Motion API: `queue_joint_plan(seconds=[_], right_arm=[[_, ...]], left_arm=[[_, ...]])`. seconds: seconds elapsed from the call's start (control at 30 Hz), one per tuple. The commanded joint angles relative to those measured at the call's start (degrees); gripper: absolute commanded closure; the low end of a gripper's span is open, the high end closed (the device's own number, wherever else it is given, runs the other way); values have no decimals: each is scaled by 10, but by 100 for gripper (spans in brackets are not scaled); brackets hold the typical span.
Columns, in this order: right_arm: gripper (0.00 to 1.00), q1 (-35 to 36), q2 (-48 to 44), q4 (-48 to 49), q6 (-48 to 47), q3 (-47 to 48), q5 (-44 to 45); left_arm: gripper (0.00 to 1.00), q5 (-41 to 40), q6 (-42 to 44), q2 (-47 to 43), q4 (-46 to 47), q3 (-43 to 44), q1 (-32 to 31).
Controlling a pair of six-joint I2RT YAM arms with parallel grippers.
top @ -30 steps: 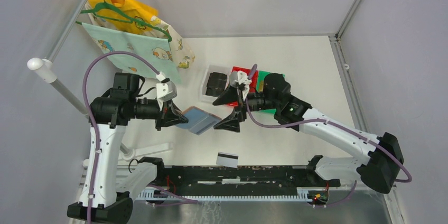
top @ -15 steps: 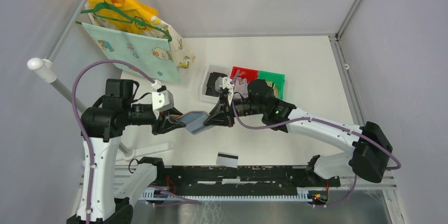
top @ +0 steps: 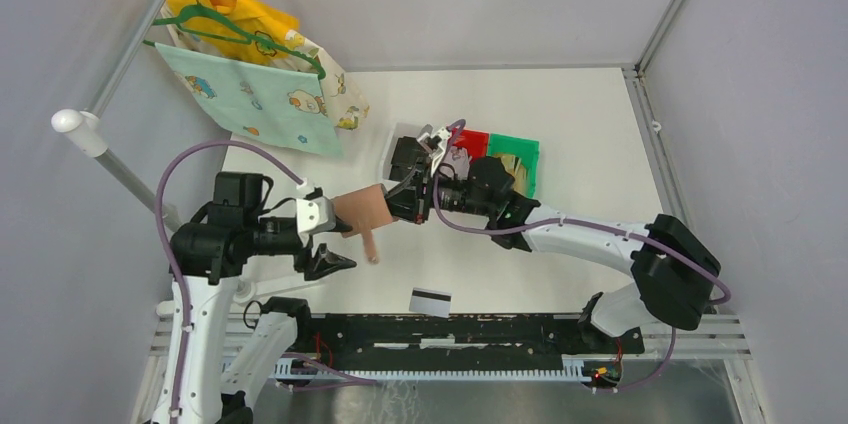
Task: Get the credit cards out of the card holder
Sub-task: Place the card holder at the center of the board.
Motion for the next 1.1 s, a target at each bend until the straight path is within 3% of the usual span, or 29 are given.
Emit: queue_joint_plan(seconds=[0.0, 0.17, 0.27, 0.37, 0.63, 0.8, 0.93, 1.0, 1.07], right_arm=[[100, -2, 3, 194, 98, -15, -18], [100, 2, 18, 253, 141, -61, -13], [100, 4, 24, 231, 129, -88, -1], [100, 5, 25, 144, 67, -118, 31], [100, 5, 117, 172, 27, -160, 54], [100, 7, 179, 203, -2, -152, 55], [99, 7, 216, 235, -7, -149, 50], [90, 9, 229, 247, -6, -148, 48], [71, 12, 233, 266, -9, -157, 53]], left_arm=[[31, -5, 38, 2, 23, -47, -2], [34, -38, 13, -11, 109, -107, -1], [37, -63, 9, -11, 135, -126, -2], [40, -93, 42, -4, 110, -124, -2], [47, -136, 127, 10, 3, -105, -1], [52, -154, 130, 7, 9, -108, -1], [54, -158, 91, -8, 78, -146, -2], [54, -163, 54, -22, 151, -180, -2], [55, -168, 15, -36, 234, -221, -1]])
